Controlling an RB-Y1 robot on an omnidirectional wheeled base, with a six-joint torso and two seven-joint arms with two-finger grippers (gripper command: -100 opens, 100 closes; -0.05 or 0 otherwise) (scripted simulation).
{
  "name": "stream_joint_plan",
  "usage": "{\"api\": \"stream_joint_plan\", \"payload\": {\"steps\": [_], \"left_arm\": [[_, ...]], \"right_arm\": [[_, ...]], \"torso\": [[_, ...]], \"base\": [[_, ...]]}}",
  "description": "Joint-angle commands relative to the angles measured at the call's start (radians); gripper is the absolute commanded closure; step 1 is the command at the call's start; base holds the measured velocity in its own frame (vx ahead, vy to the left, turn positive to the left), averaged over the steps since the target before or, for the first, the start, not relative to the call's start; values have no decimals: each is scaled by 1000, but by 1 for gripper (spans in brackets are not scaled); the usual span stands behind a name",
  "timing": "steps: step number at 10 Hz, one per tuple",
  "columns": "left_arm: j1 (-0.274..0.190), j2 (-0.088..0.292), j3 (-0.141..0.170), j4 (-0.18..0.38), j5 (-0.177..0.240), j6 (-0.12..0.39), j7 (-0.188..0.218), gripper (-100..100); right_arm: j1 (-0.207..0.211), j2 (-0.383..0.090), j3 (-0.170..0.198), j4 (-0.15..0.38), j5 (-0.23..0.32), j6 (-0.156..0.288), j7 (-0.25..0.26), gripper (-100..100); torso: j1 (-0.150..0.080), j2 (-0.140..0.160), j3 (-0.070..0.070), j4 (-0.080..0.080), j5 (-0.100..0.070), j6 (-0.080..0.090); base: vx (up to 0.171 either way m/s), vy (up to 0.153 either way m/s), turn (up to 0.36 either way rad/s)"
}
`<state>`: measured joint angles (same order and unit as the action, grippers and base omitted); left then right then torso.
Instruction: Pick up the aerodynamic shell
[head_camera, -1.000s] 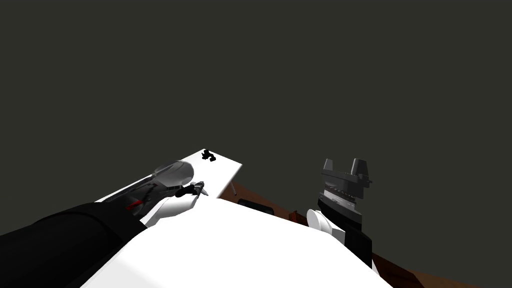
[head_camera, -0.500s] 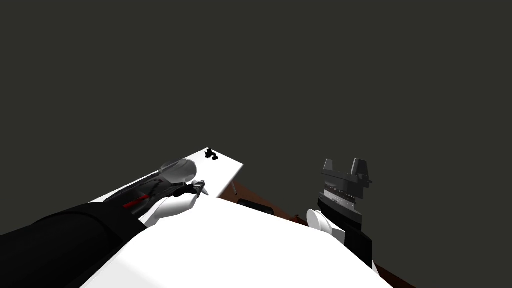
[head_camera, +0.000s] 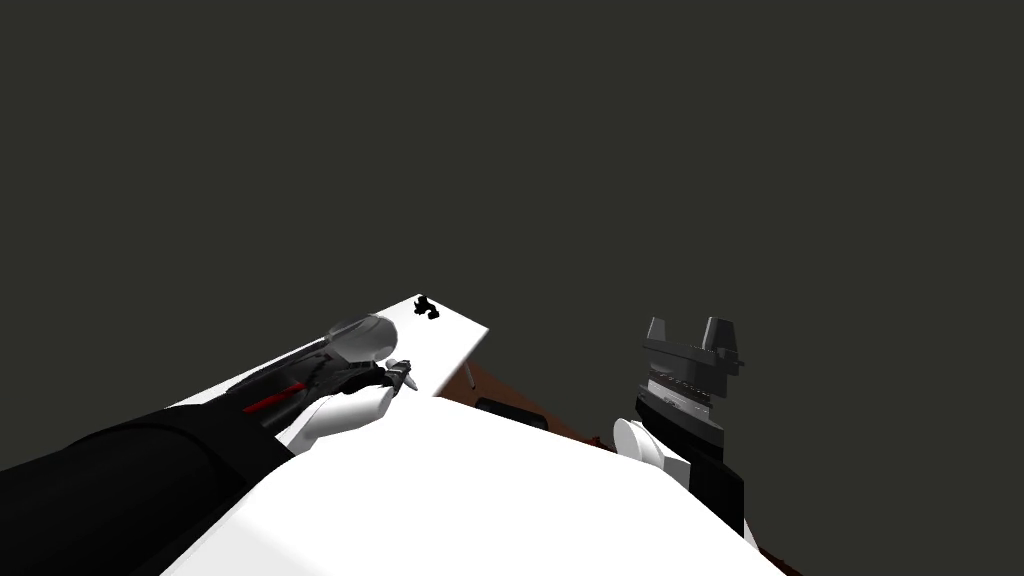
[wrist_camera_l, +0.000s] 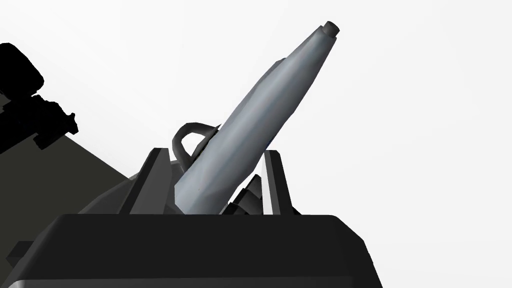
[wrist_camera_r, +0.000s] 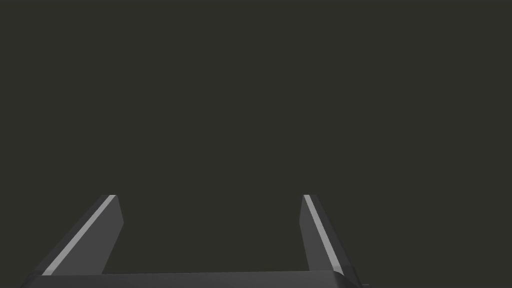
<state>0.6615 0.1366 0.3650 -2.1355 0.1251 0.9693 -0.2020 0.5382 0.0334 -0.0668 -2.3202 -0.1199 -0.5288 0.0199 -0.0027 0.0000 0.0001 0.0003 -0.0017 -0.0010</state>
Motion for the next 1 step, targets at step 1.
{"api": "stream_joint_plan", "payload": {"steps": [1], "left_arm": [[0, 0, 0, 0, 0, 0, 0, 0]], "right_arm": [[0, 0, 0, 0, 0, 0, 0, 0]], "torso": [[0, 0, 0, 0, 0, 0]], "base": [[0, 0, 0]]}}
